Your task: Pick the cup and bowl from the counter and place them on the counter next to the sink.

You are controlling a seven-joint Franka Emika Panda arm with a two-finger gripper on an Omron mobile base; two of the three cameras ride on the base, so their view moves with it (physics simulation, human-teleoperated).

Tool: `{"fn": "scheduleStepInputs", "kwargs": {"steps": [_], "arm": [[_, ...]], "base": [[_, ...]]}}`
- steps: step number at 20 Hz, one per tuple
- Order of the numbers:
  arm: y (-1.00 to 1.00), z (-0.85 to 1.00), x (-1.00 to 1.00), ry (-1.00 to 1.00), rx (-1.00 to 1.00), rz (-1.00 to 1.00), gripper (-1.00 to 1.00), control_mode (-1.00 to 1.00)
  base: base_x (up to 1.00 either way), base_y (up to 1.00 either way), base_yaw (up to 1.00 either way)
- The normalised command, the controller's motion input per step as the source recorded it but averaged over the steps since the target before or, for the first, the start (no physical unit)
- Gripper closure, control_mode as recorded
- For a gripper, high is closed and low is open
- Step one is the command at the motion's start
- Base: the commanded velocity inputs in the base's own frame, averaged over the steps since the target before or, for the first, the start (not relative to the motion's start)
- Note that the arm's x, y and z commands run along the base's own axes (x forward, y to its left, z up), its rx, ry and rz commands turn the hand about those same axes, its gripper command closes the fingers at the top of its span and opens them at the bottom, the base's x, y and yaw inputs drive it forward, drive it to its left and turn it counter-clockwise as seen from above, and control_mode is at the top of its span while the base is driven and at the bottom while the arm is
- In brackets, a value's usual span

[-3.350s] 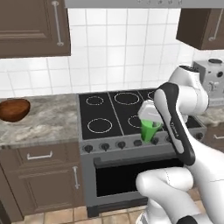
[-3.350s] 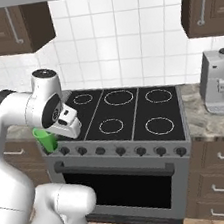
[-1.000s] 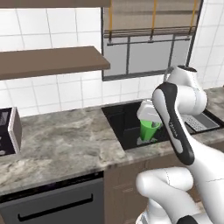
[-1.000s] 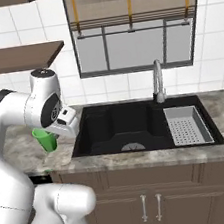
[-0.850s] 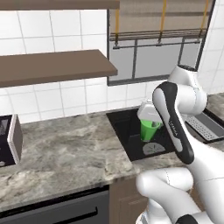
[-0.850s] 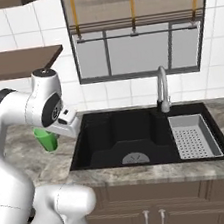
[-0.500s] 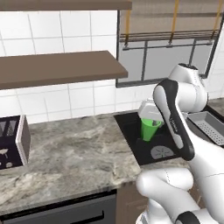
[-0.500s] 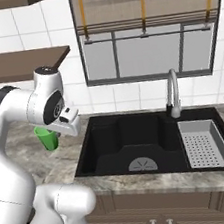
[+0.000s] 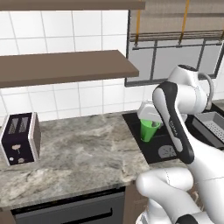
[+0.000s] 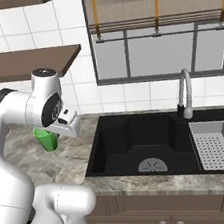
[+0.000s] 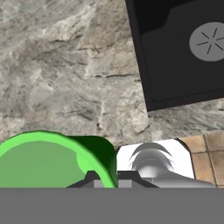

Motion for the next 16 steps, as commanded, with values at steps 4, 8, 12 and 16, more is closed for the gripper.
{"fn": "scheduleStepInputs", "kwargs": {"steps": [4, 8, 12, 16], "arm": [[0.0, 0.0, 0.0, 0.0, 0.0, 0.0, 1.0, 1.0], [0.0, 0.0, 0.0, 0.0, 0.0, 0.0, 1.0, 1.0], [0.13, -0.02, 0.06, 0.0, 0.0, 0.0, 1.0, -1.0], [0.57, -0.13, 0.31, 0.0, 0.0, 0.0, 1.0, -1.0]], "base": [[0.0, 0.0, 0.0], [0.0, 0.0, 0.0], [0.0, 0.0, 0.0], [0.0, 0.0, 0.0]]}}
